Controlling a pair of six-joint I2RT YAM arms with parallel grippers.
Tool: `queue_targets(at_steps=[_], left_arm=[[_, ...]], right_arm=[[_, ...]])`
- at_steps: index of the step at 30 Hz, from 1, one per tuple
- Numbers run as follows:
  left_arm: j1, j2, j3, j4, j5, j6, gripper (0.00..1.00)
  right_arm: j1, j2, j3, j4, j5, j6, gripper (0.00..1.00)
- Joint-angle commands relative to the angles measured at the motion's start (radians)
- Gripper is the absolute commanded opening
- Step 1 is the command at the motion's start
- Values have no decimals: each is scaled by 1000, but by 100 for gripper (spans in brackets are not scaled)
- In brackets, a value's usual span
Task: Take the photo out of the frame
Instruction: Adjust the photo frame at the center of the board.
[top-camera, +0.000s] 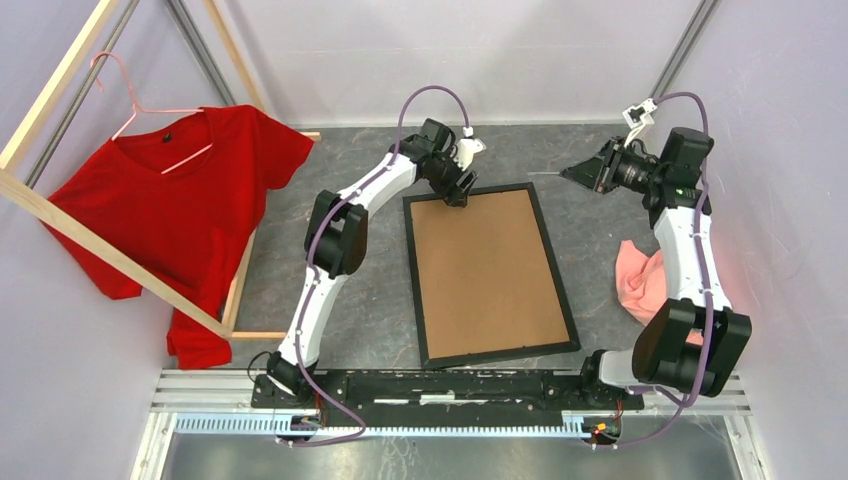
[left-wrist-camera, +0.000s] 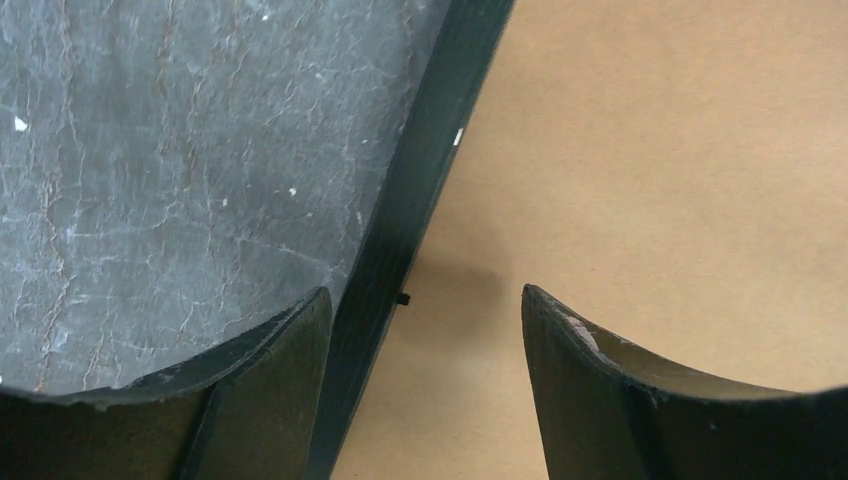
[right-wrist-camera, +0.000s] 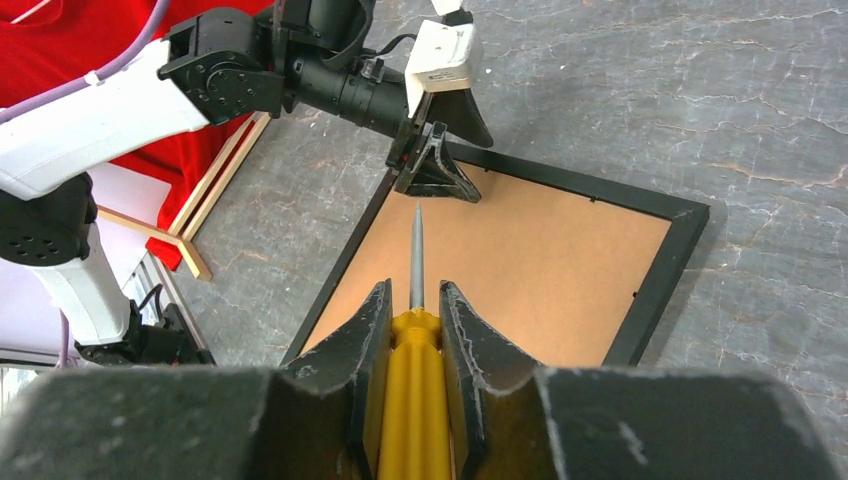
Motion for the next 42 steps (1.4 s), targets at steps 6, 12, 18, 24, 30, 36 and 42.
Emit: queue_targets(at_steps=[6,12,18,24,30,36,42], left_arm=[[7,48,72,100,-74,-25,76],[6,95,115,85,-77,-45,73],[11,114,108,45,-79,-56,60],[59,113,98,8,-145,-167,40],[134,62,21,13,-278,-245,39],[246,27,-28,4,-353,-351,38],[322,-46,-145,-13,-363,-474,39]], right_arm=[[-9,-43,-32,111,-44,65,0],[-12,-43,-43,125,-42,80,0],[-13,-47,-48,131,-43,85,0],[-14,-47,-54,143,-46,100,0],[-13,-45,-58,156,-48,116,0],[-14,-39,-60,161,-48,125,0],[-14,-33,-61,164,-50,134,0]])
